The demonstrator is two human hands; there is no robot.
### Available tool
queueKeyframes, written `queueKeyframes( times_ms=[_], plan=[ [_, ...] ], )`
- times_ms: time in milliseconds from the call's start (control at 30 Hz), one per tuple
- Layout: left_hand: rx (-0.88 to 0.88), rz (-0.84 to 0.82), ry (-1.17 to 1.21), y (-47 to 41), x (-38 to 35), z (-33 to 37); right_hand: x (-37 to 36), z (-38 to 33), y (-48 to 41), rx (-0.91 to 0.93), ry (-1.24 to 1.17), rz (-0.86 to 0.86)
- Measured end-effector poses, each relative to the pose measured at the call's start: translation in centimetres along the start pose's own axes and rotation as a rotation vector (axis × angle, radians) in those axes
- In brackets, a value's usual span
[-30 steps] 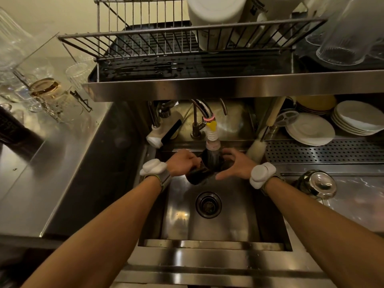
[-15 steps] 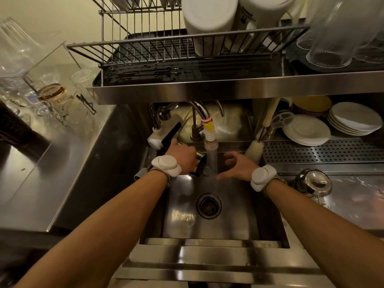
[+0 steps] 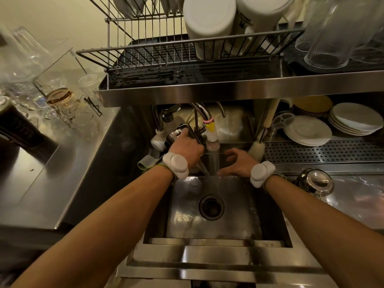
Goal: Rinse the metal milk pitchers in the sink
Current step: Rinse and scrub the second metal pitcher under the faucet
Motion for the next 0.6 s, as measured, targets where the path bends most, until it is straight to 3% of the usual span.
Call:
queueKeyframes(
  times_ms=[167, 300, 367, 433, 500, 600],
  plan=[
    [-0.034, -0.038, -0.061, -0.3, -0.4, 0.4, 0.4, -0.1, -0.1, 0.017, -0.003, 0.001],
    [0.129, -0.023, 0.175, -0.6, -1.0, -0.5, 0.3, 0.2, -0.2, 0.003, 0.006, 0.003],
    [0.292, -0.119, 0.426, -0.3, -2.4, -1.3, 0.2, 0.5, 0.0, -0.001, -0.009, -0.01],
    [0.452, -0.211, 0.862, 0.2, -4.4, -1.6, -0.2, 1.1, 0.1, -0.014, -0.013, -0.021],
    [0.596, -0.235, 1.263, 1.0, -5.7, -1.1, -0.6, 1.6, 0.4, -0.019, -0.034, -0.019],
    [0.747, -0.22, 1.668, 1.6, -6.6, -0.2, -1.0, 1.6, 0.3, -0.008, -0.107, 0.03]
  ],
)
Point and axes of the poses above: each hand's wrist, its own y-axis away from the middle knuckle, its own x-axis out of the back of the hand, z = x × y, the point moved 4 cm from there along -y, towards the middle knuckle, and after that the axes turned 6 degrees about z, right-handed, at the moved point
